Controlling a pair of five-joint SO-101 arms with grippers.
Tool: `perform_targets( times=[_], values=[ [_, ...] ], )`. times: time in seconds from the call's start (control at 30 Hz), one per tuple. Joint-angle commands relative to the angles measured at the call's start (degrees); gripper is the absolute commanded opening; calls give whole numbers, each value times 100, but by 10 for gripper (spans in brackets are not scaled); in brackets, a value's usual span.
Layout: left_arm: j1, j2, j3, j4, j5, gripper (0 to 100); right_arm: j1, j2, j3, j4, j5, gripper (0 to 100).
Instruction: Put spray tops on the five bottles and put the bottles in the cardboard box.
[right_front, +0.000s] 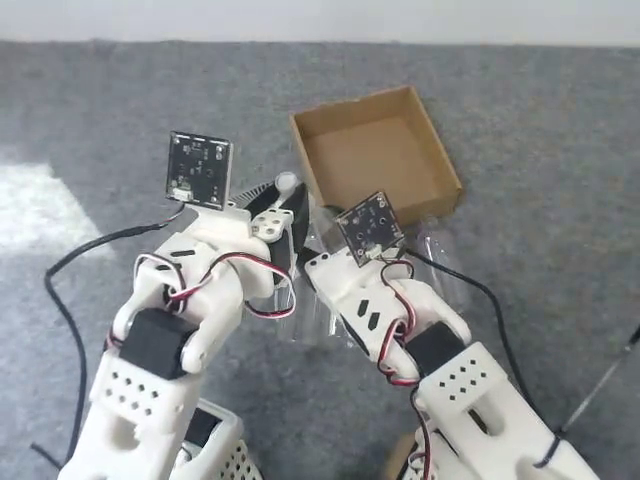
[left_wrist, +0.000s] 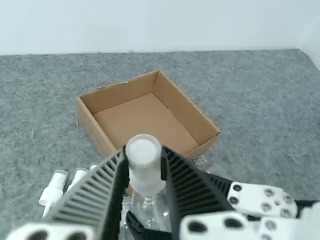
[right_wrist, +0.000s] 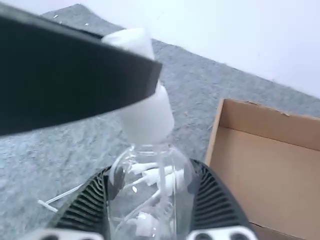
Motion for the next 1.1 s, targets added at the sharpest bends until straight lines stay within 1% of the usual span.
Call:
perform_targets(
  times=[0.0,0.07,0.23,0.37,0.47,0.57,0.67,0.77,0.93,1.07],
  values=[
    [-62,176,145,70,-79,149,365,-242,-185,-347,-114,6],
    [-70,176,119,70,-79,187,365,-242,-185,-347,-114,6],
    [-79,176,-154,404,-88,192,382,-233,-97,-382,-97,6],
    [-466,176,-277,484,-88,193,418,-233,-88,-391,-97,6],
    [-782,176,-321,563,-97,193,629,-233,-149,-400,-97,6],
    [-914,88,-268,633,-519,193,1024,-224,-501,-382,-97,6],
    [-897,-387,40,624,-879,193,1235,-110,-1046,-268,-97,6],
    [-668,-1116,558,510,-1099,193,1218,435,-1679,40,-97,6],
    [167,-2207,1525,35,-1398,193,1024,1710,-2699,119,-97,6],
    [281,-2312,1947,-422,-1468,201,532,2360,-3288,629,-97,6]
  ],
)
